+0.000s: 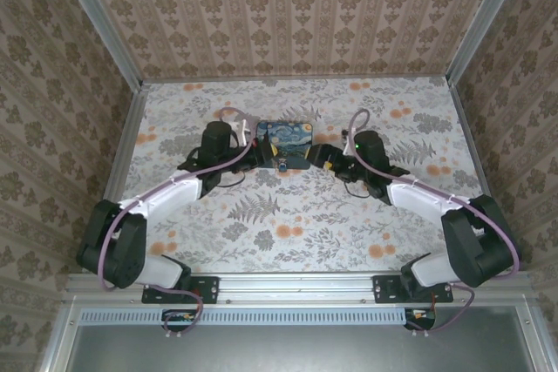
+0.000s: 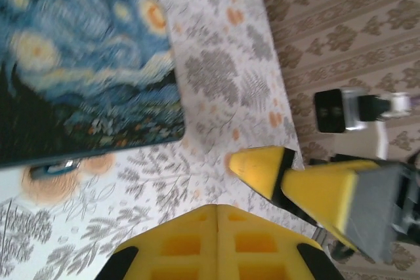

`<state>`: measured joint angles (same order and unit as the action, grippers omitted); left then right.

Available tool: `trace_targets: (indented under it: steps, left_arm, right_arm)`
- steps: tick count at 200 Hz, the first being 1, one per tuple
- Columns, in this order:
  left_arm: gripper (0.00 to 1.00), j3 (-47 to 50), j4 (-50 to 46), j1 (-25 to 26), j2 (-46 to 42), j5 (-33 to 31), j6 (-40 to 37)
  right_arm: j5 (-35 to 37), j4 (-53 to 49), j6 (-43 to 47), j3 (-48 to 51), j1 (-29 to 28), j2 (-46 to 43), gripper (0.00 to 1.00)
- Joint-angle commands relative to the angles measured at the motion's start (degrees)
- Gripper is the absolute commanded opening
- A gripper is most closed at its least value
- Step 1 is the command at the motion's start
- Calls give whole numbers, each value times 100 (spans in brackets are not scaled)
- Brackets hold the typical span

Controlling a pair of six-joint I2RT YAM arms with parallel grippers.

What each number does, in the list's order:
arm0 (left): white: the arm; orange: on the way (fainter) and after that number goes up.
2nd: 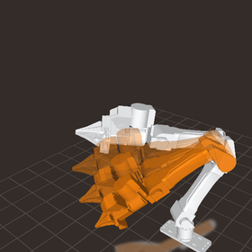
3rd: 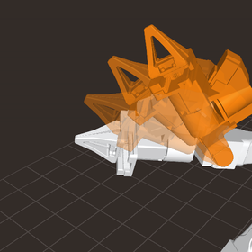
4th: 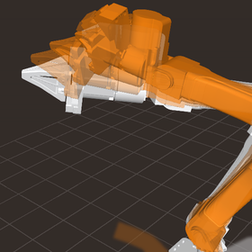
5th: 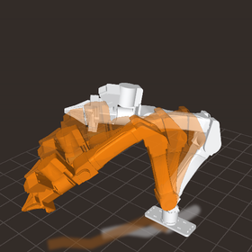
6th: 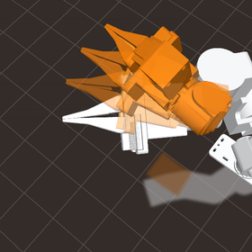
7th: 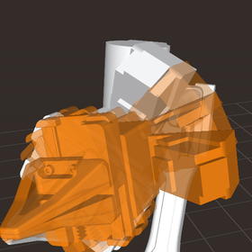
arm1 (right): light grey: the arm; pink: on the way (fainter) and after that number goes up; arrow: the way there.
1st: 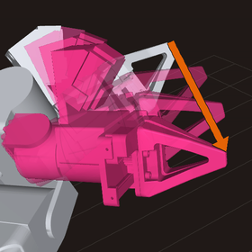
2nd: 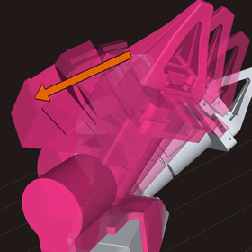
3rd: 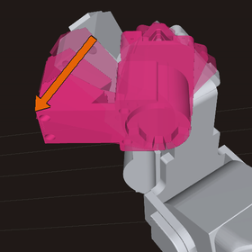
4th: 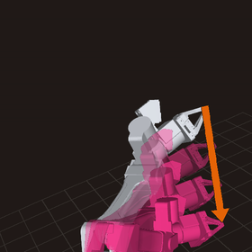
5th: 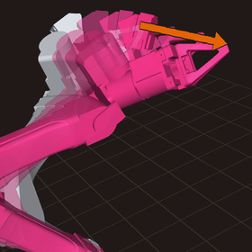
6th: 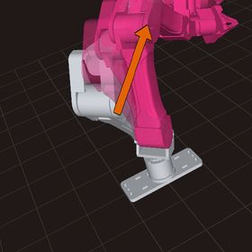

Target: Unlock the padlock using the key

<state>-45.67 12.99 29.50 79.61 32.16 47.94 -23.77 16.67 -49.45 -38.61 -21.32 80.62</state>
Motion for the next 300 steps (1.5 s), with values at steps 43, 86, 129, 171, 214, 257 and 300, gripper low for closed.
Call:
trace_targets:
  steps: [43,86,129,171,214,257,300]
  left_arm:
    - [0,-218,903,-23,-418,-22,-444]
    - [0,73,1773,-14,-403,-407,-48]
    - [0,319,2099,25,-487,-736,311]
    - [0,349,2128,90,-482,-817,435]
    - [0,287,2133,177,-369,-821,479]
    - [0,238,2137,241,-265,-851,508]
    - [0,219,2120,267,-212,-887,514]
  right_arm:
    - [-223,3773,-1369,573,162,543,99]
    - [-217,4919,-1582,296,-367,1030,72]
    - [-46,5773,-1603,171,-799,1332,53]
    - [-100,5716,-1550,-126,-1047,1517,52]
    - [-163,5689,-1557,-266,-1082,1663,48]
    - [-277,5667,-1597,-324,-1110,1755,41]
    - [-381,5729,-1629,-297,-1131,1817,35]
